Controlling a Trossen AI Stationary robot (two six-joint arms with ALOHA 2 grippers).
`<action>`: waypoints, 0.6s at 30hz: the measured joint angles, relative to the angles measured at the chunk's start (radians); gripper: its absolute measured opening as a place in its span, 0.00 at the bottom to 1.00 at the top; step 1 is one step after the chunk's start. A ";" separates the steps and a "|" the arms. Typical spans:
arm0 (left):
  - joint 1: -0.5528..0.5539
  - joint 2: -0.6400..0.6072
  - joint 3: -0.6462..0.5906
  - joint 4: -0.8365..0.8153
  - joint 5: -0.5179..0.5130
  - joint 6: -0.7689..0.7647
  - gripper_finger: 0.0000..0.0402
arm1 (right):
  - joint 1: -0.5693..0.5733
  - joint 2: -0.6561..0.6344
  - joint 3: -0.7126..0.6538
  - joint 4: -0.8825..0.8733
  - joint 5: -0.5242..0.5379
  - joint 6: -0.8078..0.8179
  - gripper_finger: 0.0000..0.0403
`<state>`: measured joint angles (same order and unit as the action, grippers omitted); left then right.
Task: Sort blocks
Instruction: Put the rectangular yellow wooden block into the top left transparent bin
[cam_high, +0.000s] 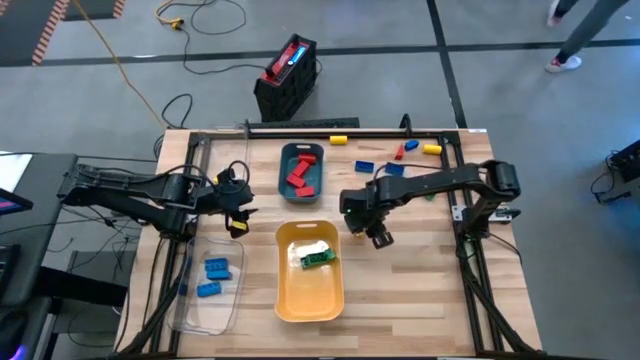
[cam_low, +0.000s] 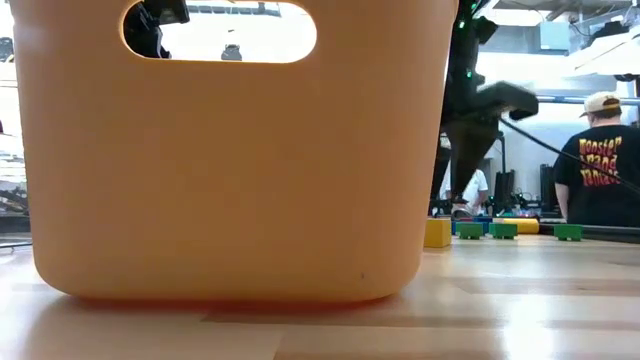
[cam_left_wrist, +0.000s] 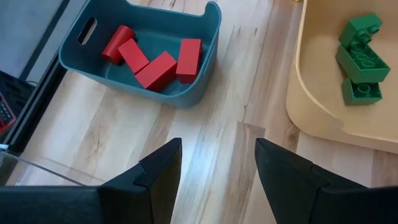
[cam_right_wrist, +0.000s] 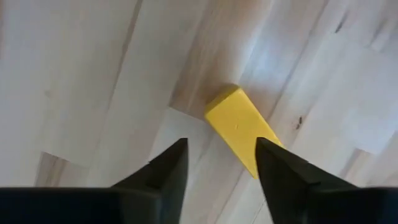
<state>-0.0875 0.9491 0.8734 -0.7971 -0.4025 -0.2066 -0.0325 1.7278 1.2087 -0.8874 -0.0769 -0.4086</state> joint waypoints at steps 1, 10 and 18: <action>0.000 0.000 0.000 0.000 0.000 0.000 0.50 | -0.004 0.012 0.000 0.001 0.000 -0.009 0.51; 0.000 0.000 0.000 0.000 0.001 -0.001 0.50 | -0.014 0.028 0.001 0.032 0.066 -0.120 0.74; -0.001 0.000 0.000 -0.001 0.047 -0.039 0.50 | -0.013 0.111 -0.003 0.044 0.082 -0.197 0.75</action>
<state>-0.0887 0.9491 0.8734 -0.7979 -0.3559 -0.2455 -0.0457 1.8392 1.2060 -0.8432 0.0048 -0.6061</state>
